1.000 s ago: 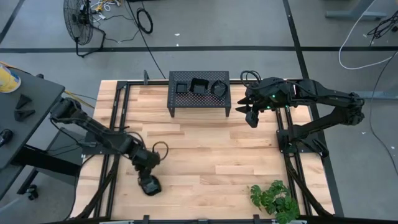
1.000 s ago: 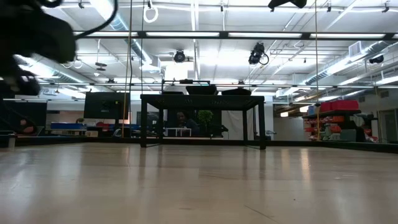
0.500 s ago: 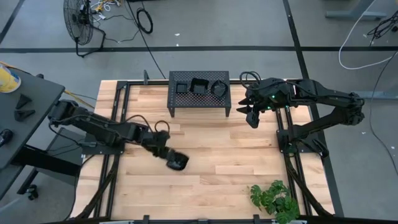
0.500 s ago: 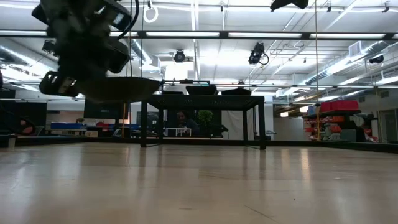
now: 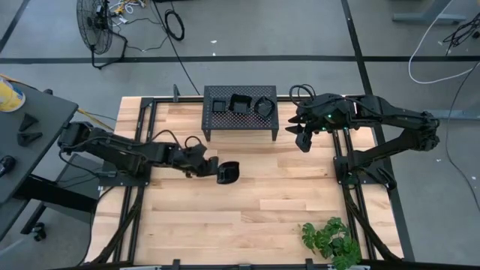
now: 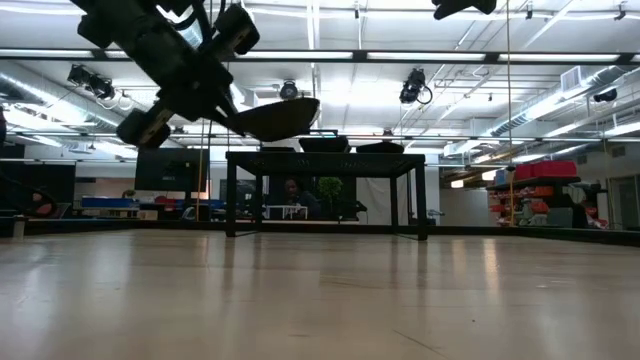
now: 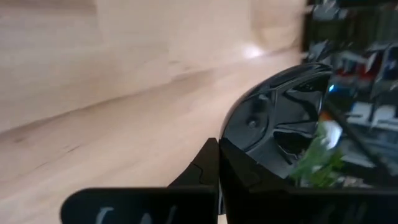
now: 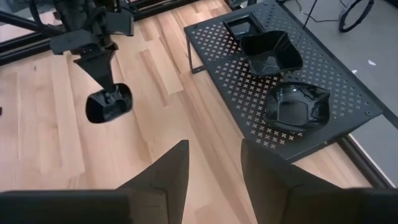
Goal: Pick & Place Mini shaped plates
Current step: Stack the leaf shaped plate on top of the other leaf shaped plate on the shelf
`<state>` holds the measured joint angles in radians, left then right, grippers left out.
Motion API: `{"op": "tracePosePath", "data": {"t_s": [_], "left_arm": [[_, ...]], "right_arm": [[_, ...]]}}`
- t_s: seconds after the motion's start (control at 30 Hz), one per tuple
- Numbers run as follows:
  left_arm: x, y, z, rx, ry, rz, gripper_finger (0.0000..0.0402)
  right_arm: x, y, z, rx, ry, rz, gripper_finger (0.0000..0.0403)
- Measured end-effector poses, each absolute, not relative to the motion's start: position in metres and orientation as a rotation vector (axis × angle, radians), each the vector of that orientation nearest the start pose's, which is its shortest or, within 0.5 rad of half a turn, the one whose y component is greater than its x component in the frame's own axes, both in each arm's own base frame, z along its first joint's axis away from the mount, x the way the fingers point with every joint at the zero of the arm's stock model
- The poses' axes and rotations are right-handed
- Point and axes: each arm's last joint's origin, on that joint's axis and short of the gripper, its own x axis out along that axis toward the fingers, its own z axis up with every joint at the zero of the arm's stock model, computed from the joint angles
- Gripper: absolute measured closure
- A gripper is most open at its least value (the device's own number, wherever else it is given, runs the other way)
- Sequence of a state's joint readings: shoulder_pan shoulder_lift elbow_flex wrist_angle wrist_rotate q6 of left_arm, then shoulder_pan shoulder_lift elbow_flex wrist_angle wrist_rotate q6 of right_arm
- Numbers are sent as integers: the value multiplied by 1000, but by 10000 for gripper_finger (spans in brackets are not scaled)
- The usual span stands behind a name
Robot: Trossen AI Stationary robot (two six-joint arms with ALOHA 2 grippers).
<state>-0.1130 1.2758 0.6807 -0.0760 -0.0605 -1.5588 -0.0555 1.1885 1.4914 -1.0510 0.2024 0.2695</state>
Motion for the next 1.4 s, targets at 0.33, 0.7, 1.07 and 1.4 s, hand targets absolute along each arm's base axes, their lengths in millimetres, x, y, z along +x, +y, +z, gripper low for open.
{"op": "tracePosePath", "data": {"t_s": [0.33,0.7,1.07,1.4], "left_arm": [[266,-21,225,-1496,409,495,401],[325,-7,239,-1409,438,521,401],[381,-1,215,-1408,525,548,402],[404,-2,182,-1411,607,600,402]], "right_arm": [[208,-17,414,203,696,-343,254],[208,-17,415,204,692,-343,254],[207,-17,413,201,711,-344,254],[206,-17,412,199,731,-346,254]]}}
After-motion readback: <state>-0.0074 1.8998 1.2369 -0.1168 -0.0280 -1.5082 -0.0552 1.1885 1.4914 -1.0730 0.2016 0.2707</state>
